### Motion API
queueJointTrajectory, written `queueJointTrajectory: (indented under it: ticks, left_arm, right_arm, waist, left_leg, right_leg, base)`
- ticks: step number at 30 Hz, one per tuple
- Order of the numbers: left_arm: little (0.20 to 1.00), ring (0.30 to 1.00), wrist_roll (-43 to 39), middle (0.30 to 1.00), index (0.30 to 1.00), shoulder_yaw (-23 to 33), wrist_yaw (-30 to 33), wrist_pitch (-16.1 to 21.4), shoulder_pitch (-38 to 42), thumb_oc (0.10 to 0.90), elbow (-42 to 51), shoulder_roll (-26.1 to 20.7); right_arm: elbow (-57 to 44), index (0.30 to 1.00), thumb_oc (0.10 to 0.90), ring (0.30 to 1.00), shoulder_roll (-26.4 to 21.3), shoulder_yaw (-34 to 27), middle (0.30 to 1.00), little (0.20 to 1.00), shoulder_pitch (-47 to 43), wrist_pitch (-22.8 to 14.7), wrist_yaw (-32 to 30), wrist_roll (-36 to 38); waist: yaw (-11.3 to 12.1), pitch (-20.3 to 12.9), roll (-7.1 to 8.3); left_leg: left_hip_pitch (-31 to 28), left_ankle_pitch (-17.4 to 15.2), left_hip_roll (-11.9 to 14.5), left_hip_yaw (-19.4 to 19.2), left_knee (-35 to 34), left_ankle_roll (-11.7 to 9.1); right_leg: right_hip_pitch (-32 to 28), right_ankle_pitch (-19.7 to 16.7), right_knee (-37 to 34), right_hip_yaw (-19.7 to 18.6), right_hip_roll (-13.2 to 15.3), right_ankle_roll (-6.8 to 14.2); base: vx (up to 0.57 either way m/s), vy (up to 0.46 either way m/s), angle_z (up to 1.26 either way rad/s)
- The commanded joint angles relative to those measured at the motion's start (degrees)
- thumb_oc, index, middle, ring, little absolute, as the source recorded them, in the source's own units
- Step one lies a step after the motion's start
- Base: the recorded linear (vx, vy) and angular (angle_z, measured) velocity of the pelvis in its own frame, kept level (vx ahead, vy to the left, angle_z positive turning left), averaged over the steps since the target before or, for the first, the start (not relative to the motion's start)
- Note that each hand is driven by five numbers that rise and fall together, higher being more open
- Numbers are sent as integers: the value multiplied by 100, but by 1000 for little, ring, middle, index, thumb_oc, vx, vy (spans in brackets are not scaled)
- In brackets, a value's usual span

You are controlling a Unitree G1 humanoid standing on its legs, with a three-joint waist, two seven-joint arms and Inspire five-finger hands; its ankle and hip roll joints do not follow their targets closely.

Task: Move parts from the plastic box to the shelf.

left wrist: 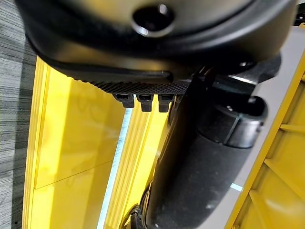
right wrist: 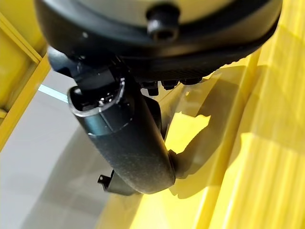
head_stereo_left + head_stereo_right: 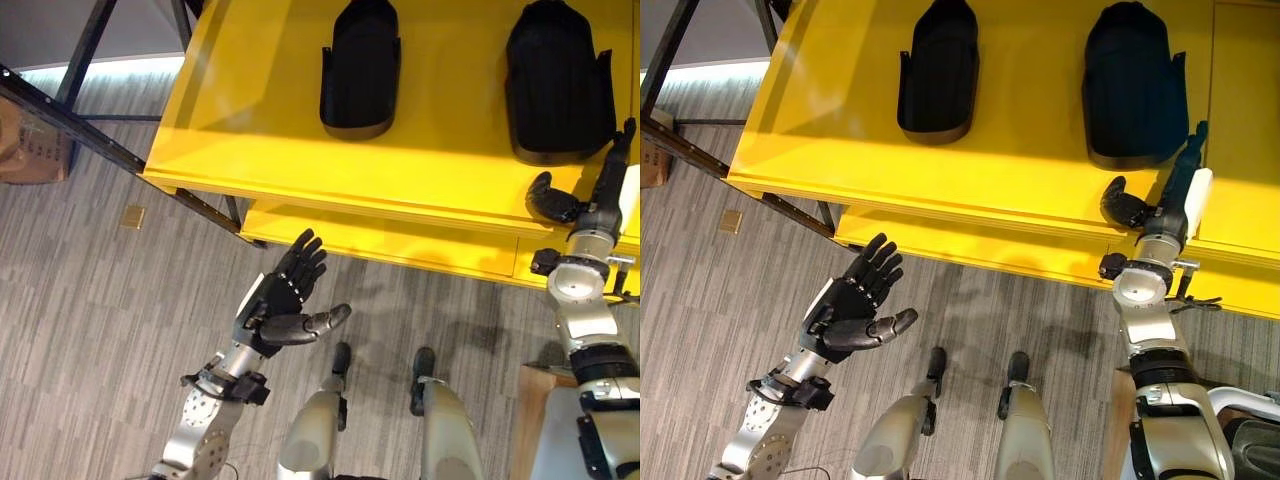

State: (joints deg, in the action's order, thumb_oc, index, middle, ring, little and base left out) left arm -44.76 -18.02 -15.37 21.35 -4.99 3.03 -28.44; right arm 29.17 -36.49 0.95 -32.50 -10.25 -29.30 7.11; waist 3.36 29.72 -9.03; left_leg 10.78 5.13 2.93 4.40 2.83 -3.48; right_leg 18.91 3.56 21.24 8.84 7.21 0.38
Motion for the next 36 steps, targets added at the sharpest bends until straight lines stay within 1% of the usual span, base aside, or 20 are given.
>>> queueJointTrajectory:
  ticks: [1,2,4,6,10,13,22,25,26,27,28,29,30,31,32,34,35,36]
  left_arm:
    - [1000,1000,-168,1000,1000,143,-259,536,-3,900,789,-214]
    - [1000,1000,-144,1000,1000,150,-285,516,19,900,779,-212]
    - [1000,1000,-169,1000,1000,166,-309,502,22,900,774,-219]
    - [1000,1000,-160,1000,1000,191,-335,459,42,900,799,-232]
    - [1000,1000,-151,1000,1000,198,-321,429,67,900,792,-241]
    - [1000,1000,-149,1000,1000,220,-365,409,91,900,777,-235]
    - [1000,1000,-136,1000,1000,232,-383,381,124,900,764,-223]
    - [1000,1000,-121,1000,1000,220,-368,376,136,900,771,-218]
    - [1000,1000,-121,1000,1000,220,-368,376,136,900,771,-218]
    - [1000,1000,-120,1000,1000,202,-349,410,124,900,762,-214]
    - [1000,1000,-120,1000,1000,189,-336,432,122,900,758,-216]
    - [1000,1000,-128,1000,1000,137,-297,498,120,900,739,-209]
    - [1000,1000,-138,1000,1000,103,-254,518,125,900,747,-210]
    - [1000,1000,-140,1000,1000,100,-251,520,125,900,748,-211]
    - [1000,1000,-146,1000,1000,33,-219,587,127,900,724,-204]
    - [1000,1000,-148,1000,1000,5,-206,615,125,900,716,-190]
    - [1000,1000,-127,1000,1000,-73,-162,703,111,900,714,-170]
    - [1000,1000,-127,1000,1000,-86,-154,714,107,900,715,-162]
  right_arm:
    - [-471,1000,900,1000,-159,377,1000,1000,-486,-424,614,108]
    - [-490,1000,900,1000,-147,458,1000,1000,-526,-407,727,91]
    - [-525,1000,900,1000,-131,517,1000,1000,-535,-404,759,72]
    - [-639,1000,900,1000,-65,588,1000,1000,-507,-377,865,99]
    - [-710,1000,900,1000,3,677,1000,1000,-494,-341,912,103]
    - [-699,1000,900,1000,51,685,1000,1000,-496,-384,960,85]
    - [-800,1000,900,1000,152,729,1000,1000,-393,-268,722,-121]
    - [-762,1000,900,1000,140,708,1000,1000,-389,-256,315,-313]
    - [-762,1000,900,1000,140,708,1000,1000,-389,-256,315,-313]
    - [-705,1000,900,1000,140,644,1000,1000,-388,-215,-38,-514]
    - [-685,1000,900,1000,151,599,1000,1000,-383,-175,-263,-636]
    - [-643,1000,900,1000,166,501,1000,1000,-388,-10,-781,-901]
    - [-626,1000,900,1000,184,434,1000,1000,-389,86,-1073,-1116]
    - [-628,1000,900,1000,187,429,1000,1000,-387,99,-1100,-1125]
    - [-614,1000,900,1000,202,370,1000,1000,-393,182,-1434,-1388]
    - [-652,1000,900,1000,208,324,1000,1000,-386,246,-1556,-1521]
    - [-735,1000,900,1000,182,288,1000,1000,-391,333,-1793,-1773]
    - [-759,1000,900,1000,175,281,1000,1000,-383,344,-1825,-1815]
  waist:
    - [180,-299,60]
    - [186,-285,79]
    - [189,-281,97]
    - [204,-295,153]
    - [221,-302,202]
    - [240,-309,219]
    - [256,-349,268]
    - [254,-351,276]
    - [254,-351,276]
    - [246,-361,274]
    - [243,-362,270]
    - [223,-369,251]
    - [215,-373,238]
    - [216,-374,238]
    - [202,-381,217]
    - [196,-385,207]
    - [176,-391,186]
    - [172,-395,181]
  left_leg:
    - [161,-92,-41,-30,146,212]
    - [169,-89,-38,-28,157,214]
    - [177,-88,-32,-24,169,213]
    - [186,-92,-29,-13,159,222]
    - [180,-91,-25,9,160,229]
    - [195,-93,-29,23,182,237]
    - [164,-106,-30,41,179,255]
    - [150,-110,-28,39,182,258]
    - [150,-110,-28,39,182,258]
    - [136,-115,-30,41,174,261]
    - [128,-120,-30,37,173,262]
    - [112,-129,-36,29,161,268]
    - [112,-139,-42,20,165,269]
    - [112,-141,-42,19,166,269]
    - [103,-143,-51,17,154,276]
    - [91,-143,-54,15,141,275]
    - [76,-146,-70,7,119,275]
    - [73,-146,-72,5,116,275]
  right_leg:
    - [-440,456,101,-78,-30,-53]
    - [-443,446,97,-76,-38,-57]
    - [-440,438,96,-76,-46,-59]
    - [-458,412,43,-68,-65,-50]
    - [-497,390,5,-54,-75,-48]
    - [-511,382,-1,-39,-79,-50]
    - [-593,357,-76,-11,-95,-44]
    - [-621,343,-101,-12,-98,-39]
    - [-621,343,-101,-12,-98,-39]
    - [-639,341,-120,-17,-104,-41]
    - [-644,340,-123,-21,-107,-40]
    - [-649,342,-130,-36,-113,-41]
    - [-660,346,-141,-41,-109,-39]
    - [-661,346,-143,-41,-109,-39]
    - [-662,343,-147,-48,-108,-35]
    - [-668,342,-156,-54,-109,-35]
    - [-676,335,-186,-65,-101,-31]
    - [-677,332,-191,-69,-98,-30]
  base:
    - [0,0,0]
    - [0,0,0]
    - [0,0,0]
    - [-9,-33,0]
    - [-1,-8,0]
    - [-3,-4,3]
    - [0,-2,1]
    - [0,0,0]
    - [0,0,0]
    - [0,0,0]
    - [28,56,2]
    - [19,67,2]
    - [14,60,1]
    - [10,54,0]
    - [8,43,-1]
    - [6,57,-2]
    - [2,66,-1]
    - [2,79,-1]
